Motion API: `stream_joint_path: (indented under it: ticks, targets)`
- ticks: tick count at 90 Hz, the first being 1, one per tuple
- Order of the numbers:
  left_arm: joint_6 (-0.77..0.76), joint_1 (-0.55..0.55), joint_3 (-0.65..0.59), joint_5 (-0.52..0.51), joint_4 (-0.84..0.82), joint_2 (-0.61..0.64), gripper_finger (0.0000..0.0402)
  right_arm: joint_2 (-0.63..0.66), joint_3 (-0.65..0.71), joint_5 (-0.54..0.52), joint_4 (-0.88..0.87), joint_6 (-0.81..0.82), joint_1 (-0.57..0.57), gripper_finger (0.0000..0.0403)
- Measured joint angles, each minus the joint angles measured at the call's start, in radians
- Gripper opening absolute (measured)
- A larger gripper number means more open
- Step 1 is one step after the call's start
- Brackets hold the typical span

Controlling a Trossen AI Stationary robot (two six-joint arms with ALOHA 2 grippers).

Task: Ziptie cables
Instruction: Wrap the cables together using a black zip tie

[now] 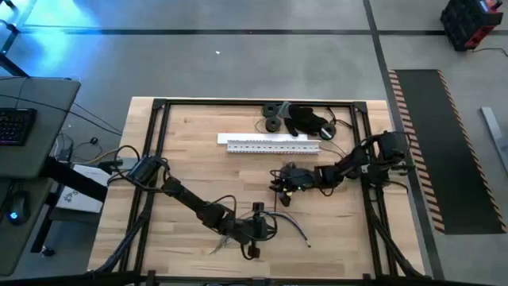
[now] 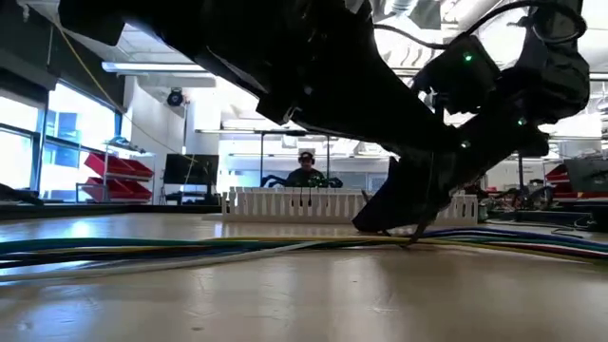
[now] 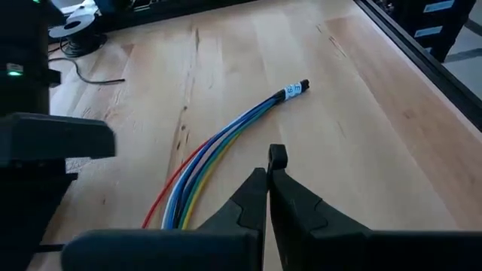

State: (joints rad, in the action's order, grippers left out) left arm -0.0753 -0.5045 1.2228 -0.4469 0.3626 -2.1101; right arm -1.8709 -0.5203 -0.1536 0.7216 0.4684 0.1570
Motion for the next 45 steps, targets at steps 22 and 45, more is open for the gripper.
stream_joint_path:
  ticks: [22,45]
  targets:
    - [0.000,0.000,0.000,-0.007,0.002,0.000,0.0000,0.012,0.003,-0.067,0.001,-0.066,0.065,0.0048]
    - [-0.001,0.000,0.000,-0.008,0.001,0.000,0.0000,0.013,0.003,-0.214,0.066,-0.110,0.102,0.0078]
